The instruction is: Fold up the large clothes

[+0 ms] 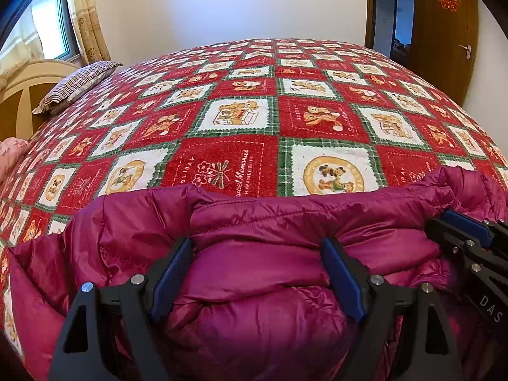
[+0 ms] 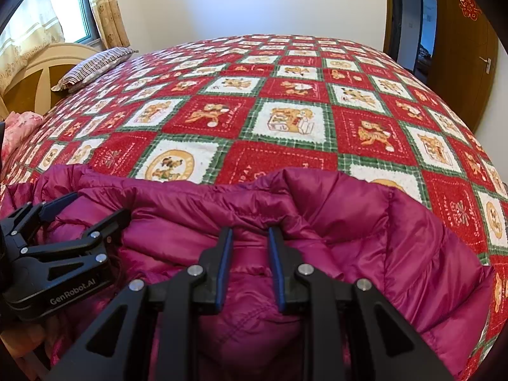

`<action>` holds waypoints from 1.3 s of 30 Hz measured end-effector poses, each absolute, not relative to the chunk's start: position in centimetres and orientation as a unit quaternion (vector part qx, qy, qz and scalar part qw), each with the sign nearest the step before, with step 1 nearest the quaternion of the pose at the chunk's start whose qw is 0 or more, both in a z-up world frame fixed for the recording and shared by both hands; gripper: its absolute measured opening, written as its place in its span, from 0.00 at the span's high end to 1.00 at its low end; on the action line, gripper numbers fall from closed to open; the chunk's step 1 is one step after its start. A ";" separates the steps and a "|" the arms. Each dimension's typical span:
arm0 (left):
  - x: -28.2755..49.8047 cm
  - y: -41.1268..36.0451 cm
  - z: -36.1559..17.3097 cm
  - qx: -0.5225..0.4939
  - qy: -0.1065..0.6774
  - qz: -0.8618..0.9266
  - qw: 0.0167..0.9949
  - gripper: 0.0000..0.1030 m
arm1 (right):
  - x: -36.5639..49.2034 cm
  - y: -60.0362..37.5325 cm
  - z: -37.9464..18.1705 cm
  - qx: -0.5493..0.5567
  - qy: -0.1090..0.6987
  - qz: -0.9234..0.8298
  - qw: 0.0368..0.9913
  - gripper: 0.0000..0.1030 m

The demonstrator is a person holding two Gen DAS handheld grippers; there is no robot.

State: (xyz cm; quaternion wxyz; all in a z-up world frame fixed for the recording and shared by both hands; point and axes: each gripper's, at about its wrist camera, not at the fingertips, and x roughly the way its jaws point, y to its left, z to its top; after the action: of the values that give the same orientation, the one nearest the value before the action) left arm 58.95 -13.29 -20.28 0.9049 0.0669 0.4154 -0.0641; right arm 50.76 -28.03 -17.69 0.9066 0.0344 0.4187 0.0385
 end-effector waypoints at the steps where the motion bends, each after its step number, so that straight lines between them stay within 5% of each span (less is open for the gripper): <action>1: 59.0 -13.4 -20.3 0.067 0.415 -0.064 0.905 0.19 | 50.8 -28.0 -17.7 0.034 0.419 0.038 0.907 0.75; 27: 59.4 -14.4 -20.1 0.101 0.418 -0.052 0.901 0.16 | 51.3 -27.6 -17.5 0.012 0.429 0.036 0.903 0.75; 29: 59.1 -13.6 -18.5 0.097 0.417 -0.055 0.902 0.16 | 51.1 -27.8 -16.5 0.001 0.434 0.048 0.900 0.65; 31: 57.3 -11.7 -15.7 0.071 0.397 -0.068 0.912 0.16 | 49.2 -28.5 -14.6 0.008 0.413 0.049 0.909 0.39; 32: 56.3 -10.9 -14.6 0.061 0.391 -0.073 0.915 0.16 | 47.7 -29.0 -13.3 0.009 0.395 0.044 0.918 0.35; 39: 42.3 -4.9 -10.7 0.057 0.376 -0.114 0.918 0.16 | 36.1 -32.7 -12.0 0.040 0.417 0.030 0.907 0.34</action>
State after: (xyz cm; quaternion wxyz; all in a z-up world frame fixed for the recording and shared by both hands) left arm 42.26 -4.87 -10.71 0.9179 0.0567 0.3759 -0.1142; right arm 36.05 -32.75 -11.97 0.9074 0.0402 0.4173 0.0305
